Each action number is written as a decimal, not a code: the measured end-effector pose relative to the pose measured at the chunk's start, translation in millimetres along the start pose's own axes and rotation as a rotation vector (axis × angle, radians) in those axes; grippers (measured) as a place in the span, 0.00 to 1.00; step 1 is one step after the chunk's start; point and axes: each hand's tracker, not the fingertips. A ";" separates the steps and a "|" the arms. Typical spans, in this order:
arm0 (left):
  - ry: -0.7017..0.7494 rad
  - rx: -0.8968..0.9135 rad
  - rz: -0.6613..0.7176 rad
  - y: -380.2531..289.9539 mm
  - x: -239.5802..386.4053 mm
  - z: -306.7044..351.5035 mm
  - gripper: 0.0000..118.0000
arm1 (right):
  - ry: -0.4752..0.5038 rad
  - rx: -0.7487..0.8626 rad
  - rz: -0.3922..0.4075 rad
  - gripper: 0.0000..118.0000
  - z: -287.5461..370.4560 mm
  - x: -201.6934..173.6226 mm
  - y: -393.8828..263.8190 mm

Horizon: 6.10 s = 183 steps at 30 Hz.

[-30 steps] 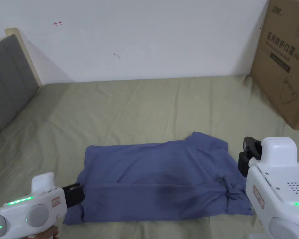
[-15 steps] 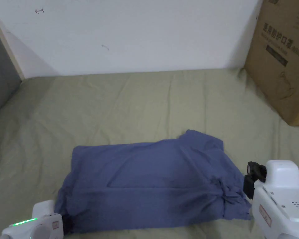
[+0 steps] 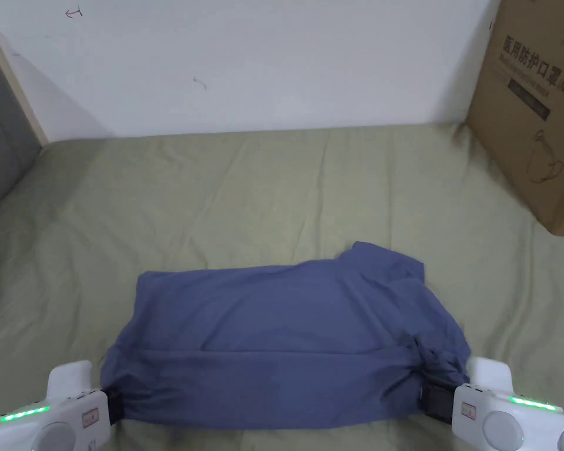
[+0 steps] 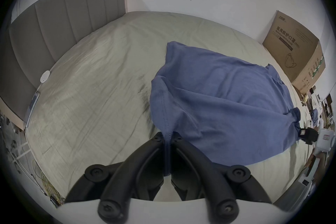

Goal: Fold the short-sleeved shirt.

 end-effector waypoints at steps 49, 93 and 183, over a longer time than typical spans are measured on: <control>-0.147 0.590 -0.175 12.8 92.0 207.8 0.89 | 0.100 0.698 0.216 0.82 259.9 -51.6 27.3; 0.011 -0.179 -0.050 135.5 31.2 -139.9 0.67 | 0.011 0.457 0.228 0.00 82.2 -71.3 95.4; -0.128 0.770 -0.197 17.9 99.3 212.9 0.59 | 0.102 0.796 0.298 0.82 284.3 -89.6 21.0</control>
